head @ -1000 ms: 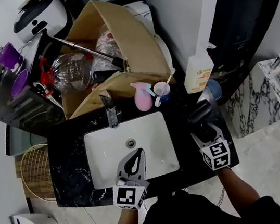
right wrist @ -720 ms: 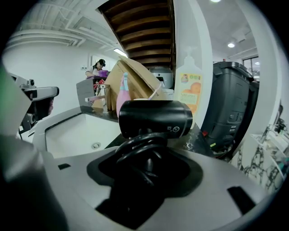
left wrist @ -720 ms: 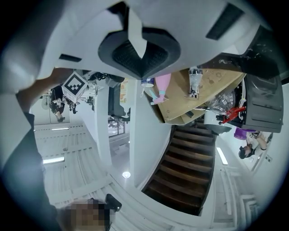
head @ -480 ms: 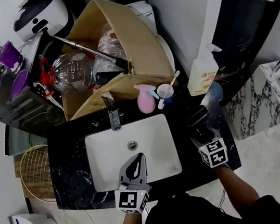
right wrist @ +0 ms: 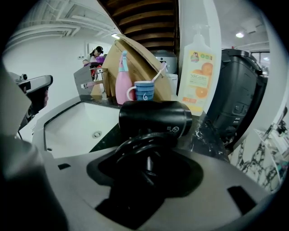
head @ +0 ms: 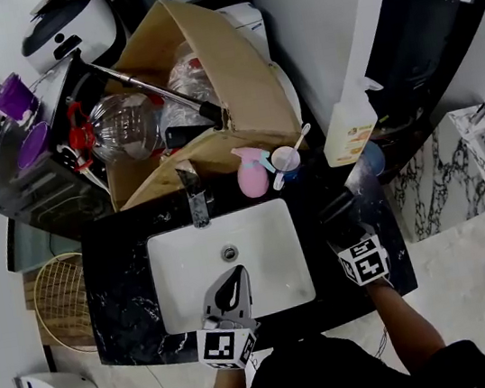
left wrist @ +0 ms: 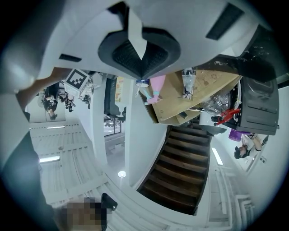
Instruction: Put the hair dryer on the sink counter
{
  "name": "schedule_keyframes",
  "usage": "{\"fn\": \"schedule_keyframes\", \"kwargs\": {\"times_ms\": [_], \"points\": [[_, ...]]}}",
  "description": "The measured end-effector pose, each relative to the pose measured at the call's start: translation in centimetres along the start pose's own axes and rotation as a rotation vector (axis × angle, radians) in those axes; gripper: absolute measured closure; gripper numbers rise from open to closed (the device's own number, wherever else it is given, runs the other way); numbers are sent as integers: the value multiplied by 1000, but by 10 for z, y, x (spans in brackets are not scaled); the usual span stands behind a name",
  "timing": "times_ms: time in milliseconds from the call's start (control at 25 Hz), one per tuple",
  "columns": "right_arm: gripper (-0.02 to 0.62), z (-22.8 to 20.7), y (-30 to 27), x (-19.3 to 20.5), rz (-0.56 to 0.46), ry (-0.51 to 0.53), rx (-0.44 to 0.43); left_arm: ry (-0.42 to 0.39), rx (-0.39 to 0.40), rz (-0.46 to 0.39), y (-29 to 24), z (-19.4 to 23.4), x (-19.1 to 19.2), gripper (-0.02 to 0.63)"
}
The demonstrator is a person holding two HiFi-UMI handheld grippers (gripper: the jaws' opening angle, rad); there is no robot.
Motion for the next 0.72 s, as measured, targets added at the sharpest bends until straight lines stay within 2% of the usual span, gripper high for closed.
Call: {"fn": "schedule_keyframes", "kwargs": {"times_ms": [240,520,720], "points": [[328,1,-2,-2,10,4,-7,7,7,14,0,-3,0,609],[325,3,21,-7,-61,28,2,-6,15,27,3,-6,-6,609],[325,5,55,-26,-166,37,1,-2,39,15,2,-15,-7,609]]}}
Point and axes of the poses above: the fingertips, and each gripper's own axes: y backward along the fingers, z to its left, x out of its underside, the point moved 8 cm from there along y, backward along the fingers, and after that the axes turned 7 degrees about -y, right-handed, at the moved point
